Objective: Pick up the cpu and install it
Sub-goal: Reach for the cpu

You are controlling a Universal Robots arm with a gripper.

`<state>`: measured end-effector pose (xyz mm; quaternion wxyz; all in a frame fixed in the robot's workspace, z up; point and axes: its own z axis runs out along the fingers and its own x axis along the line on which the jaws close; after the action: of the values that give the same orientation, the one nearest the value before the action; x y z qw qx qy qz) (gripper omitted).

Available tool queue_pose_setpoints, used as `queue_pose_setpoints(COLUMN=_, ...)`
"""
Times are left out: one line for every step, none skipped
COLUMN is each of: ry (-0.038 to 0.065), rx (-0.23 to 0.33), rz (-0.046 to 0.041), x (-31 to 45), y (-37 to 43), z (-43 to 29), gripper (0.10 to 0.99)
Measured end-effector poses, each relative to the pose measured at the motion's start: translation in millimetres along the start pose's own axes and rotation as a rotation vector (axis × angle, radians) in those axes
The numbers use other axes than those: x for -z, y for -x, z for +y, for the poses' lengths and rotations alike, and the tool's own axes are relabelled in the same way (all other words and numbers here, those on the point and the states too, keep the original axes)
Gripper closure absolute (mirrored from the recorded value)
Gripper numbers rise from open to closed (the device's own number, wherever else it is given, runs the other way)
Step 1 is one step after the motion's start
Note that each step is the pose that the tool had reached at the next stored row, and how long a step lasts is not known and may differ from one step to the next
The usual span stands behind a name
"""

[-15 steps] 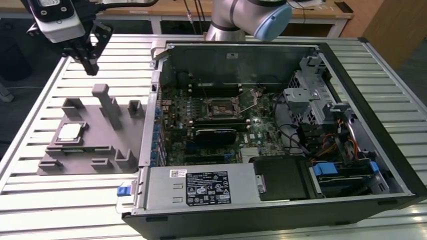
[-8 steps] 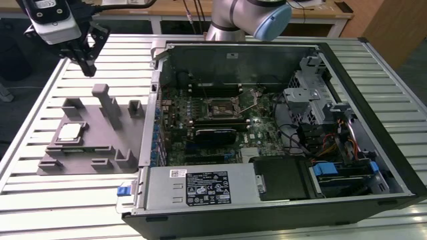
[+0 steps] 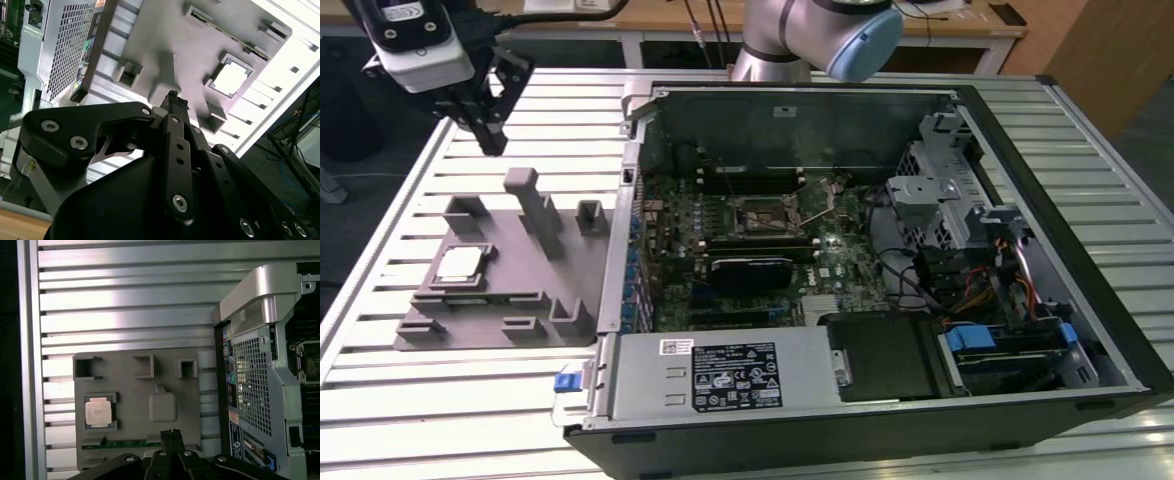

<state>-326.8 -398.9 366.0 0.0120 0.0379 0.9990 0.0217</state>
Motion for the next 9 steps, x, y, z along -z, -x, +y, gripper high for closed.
queue_pose_setpoints(ry=0.0, rx=0.0, rz=0.0, x=-0.4, y=-0.7, z=-0.1, gripper=0.98)
queue_pose_setpoints(ry=0.0, rx=0.0, rz=0.0001, x=-0.7, y=-1.5, z=-0.1, gripper=0.98)
queue_pose_setpoints(ry=0.0, rx=0.0, rz=0.0001, x=-1.2, y=-2.5, z=-0.2, gripper=0.98)
queue_pose_setpoints(ry=0.0, rx=0.0, rz=0.0, x=-1.7, y=-3.3, z=-0.3, gripper=0.98)
queue_pose_setpoints(ry=0.0, rx=0.0, rz=0.0, x=-2.2, y=-4.2, z=-0.4, gripper=0.98)
queue_pose_setpoints(ry=0.0, rx=0.0, rz=0.0001, x=-2.8, y=-5.0, z=-0.5, gripper=0.98)
queue_pose_setpoints(ry=0.0, rx=0.0, rz=0.0, x=-3.4, y=-5.9, z=-0.6, gripper=0.98)
queue_pose_setpoints(ry=0.0, rx=0.0, rz=0.0, x=-4.1, y=-6.7, z=-0.7, gripper=0.98)
queue_pose_setpoints(ry=0.0, rx=0.0, rz=0.0001, x=-4.8, y=-7.5, z=-0.8, gripper=0.98)
